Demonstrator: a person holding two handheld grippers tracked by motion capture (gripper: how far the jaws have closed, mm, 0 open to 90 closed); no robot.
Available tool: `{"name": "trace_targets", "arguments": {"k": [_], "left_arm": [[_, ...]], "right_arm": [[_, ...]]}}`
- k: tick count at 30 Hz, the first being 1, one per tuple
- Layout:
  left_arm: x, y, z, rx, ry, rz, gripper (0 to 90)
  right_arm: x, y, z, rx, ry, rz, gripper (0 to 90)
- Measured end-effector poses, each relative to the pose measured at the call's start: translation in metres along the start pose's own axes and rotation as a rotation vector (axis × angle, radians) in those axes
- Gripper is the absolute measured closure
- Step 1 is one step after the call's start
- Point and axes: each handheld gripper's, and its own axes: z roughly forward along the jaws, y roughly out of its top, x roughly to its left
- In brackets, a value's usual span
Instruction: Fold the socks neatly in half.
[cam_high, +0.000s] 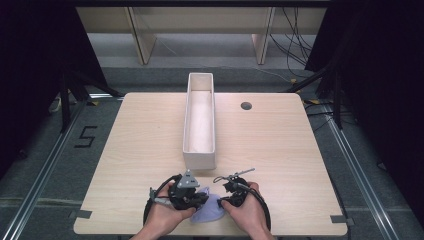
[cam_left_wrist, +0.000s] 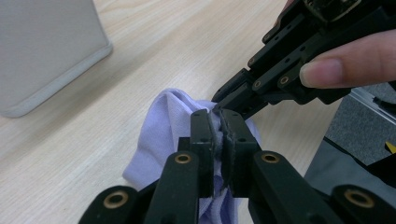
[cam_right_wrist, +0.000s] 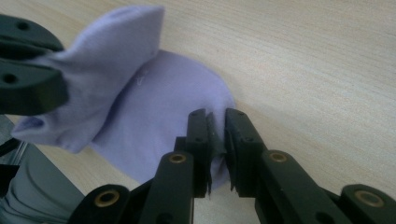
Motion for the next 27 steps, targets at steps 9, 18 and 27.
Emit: {"name": "trace_targets", "arguments": {"k": [9,18,27], "left_arm": [[-0.004,0.003,0.016,0.032,0.017,0.007,83.4],[-0.007,0.004,0.032,0.065,0.028,0.006,82.7],[-0.011,0.003,0.041,0.044,-0.010,0.002,73.2]], "right_arm": [[-0.001,-0.001,0.000,-0.006,0.006,0.004,80.2],[-0.005,-0.002,0.000,-0.013,0.030,-0.006,77.6],[-0.018,-0.002,-0.023,-0.073,0.029,0.005,76.8]]}}
